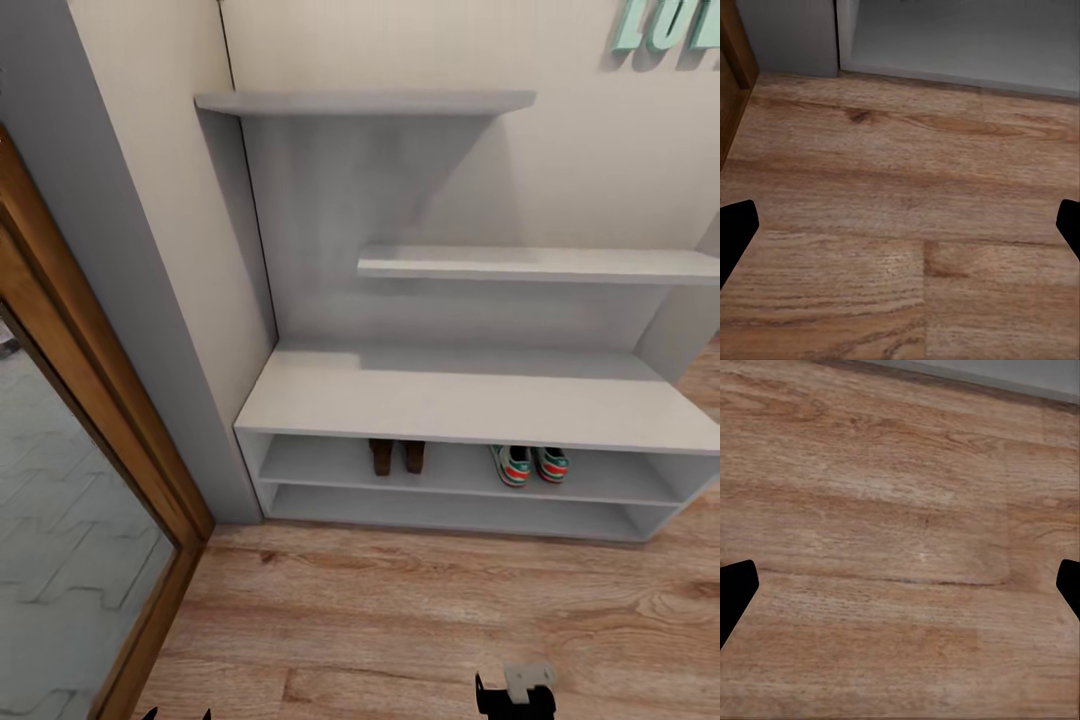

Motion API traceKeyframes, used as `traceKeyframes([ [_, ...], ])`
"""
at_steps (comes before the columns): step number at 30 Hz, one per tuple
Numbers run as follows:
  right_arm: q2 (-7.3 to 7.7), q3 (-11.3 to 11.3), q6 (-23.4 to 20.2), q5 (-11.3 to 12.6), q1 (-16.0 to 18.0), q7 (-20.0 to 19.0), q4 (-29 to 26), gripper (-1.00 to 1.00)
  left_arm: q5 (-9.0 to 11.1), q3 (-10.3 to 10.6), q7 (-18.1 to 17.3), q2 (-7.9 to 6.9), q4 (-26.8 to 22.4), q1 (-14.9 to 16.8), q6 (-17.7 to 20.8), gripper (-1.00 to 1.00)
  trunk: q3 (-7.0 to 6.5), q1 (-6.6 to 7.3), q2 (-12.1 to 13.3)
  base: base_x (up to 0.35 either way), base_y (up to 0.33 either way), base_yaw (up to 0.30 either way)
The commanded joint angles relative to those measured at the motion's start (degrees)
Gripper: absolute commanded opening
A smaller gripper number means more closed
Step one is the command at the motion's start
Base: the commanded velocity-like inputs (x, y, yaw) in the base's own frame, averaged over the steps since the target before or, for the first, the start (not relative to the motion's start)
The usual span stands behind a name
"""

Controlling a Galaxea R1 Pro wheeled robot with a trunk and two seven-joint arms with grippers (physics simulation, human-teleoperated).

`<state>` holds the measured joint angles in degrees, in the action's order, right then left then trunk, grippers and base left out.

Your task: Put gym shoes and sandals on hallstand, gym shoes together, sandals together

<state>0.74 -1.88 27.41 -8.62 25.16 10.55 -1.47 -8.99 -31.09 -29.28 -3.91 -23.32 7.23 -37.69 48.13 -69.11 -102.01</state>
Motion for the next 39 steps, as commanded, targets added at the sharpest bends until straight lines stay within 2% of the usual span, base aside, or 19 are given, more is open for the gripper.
traceKeyframes([
  [1,-0.01,-0.2,0.1,-0.61,-0.1,0.36,0.06,1.0,-0.59,-0.5,-0.25,0.04,0.02,0.06,-0.28,1.0,-0.14,0.23,0.4,0.0,0.0,0.0],
  [8,-0.03,-0.21,0.06,-0.66,-1.69,0.37,0.06,1.0,-0.59,-0.54,-0.25,0.04,0.02,0.06,-0.28,1.0,-1.4,1.77,3.2,0.0,0.0,0.0],
  [28,-0.03,-0.23,0.06,-0.64,-1.89,0.41,0.06,1.0,-0.41,-0.64,-0.25,-0.32,0.02,0.06,-0.22,1.0,-4.99,6.16,11.22,0.0,0.0,0.0],
  [39,-0.03,-0.23,0.03,-0.69,-1.89,0.42,0.05,1.0,-0.43,-0.49,-0.25,-0.3,-0.04,0.06,-0.36,1.0,-4.99,6.16,11.22,0.0,0.0,0.0],
])
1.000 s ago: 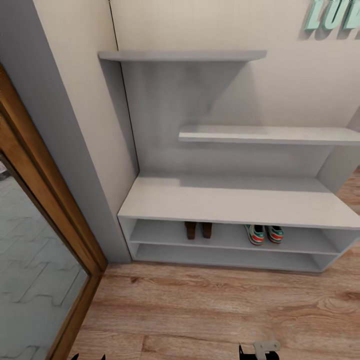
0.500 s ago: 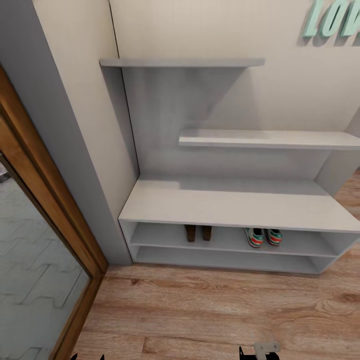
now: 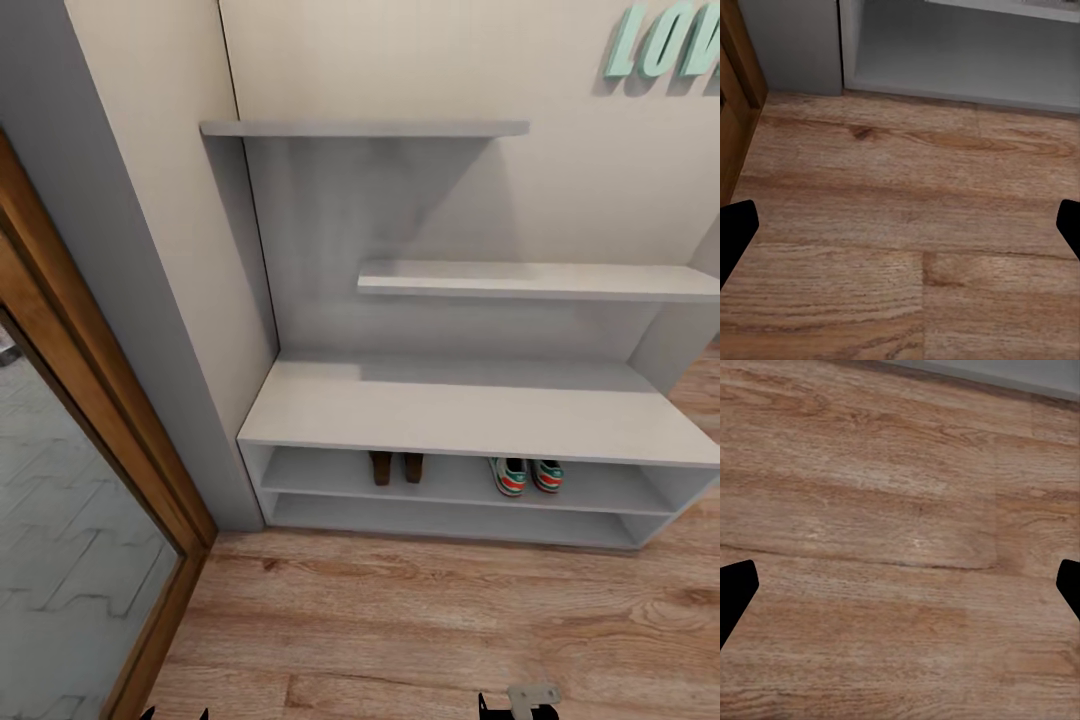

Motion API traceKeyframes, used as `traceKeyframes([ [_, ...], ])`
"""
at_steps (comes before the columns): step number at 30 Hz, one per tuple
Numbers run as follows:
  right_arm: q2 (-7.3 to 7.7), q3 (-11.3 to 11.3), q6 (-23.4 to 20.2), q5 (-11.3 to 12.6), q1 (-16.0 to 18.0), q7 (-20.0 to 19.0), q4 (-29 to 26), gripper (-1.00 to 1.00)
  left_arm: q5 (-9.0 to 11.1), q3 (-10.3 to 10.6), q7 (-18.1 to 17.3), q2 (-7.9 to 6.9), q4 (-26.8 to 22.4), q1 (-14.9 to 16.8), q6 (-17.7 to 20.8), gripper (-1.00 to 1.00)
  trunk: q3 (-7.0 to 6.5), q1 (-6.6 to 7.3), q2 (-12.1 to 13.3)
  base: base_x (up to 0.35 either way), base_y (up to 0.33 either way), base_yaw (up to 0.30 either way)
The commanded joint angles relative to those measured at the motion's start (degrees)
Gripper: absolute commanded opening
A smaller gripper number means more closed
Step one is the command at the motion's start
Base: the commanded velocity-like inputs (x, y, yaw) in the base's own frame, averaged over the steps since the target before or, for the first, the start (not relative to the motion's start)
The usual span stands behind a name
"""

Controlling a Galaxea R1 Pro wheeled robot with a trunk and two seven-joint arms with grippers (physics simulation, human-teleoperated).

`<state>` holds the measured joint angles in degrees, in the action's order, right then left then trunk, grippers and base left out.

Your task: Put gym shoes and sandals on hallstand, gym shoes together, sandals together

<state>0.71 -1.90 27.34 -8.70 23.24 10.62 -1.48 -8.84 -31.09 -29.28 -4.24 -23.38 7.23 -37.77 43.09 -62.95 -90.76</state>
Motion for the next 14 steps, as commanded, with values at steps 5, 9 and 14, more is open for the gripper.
traceKeyframes([
  [5,0.0,-0.2,0.13,-0.58,0.03,0.32,0.07,1.0,-0.59,-0.47,-0.25,0.14,0.01,0.06,-0.28,1.0,0.04,0.0,-0.02,0.0,0.0,0.0],
  [9,0.0,-0.15,0.1,-0.55,0.04,0.35,0.07,1.0,-0.54,-0.46,-0.26,0.25,0.0,0.06,-0.3,1.0,0.04,0.0,-0.02,0.0,0.0,0.0],
  [14,0.0,-0.19,0.12,-0.58,0.0,0.32,0.08,1.0,-0.55,-0.53,-0.26,0.31,0.0,0.06,-0.28,1.0,0.04,0.0,-0.02,0.0,0.0,0.0],
])
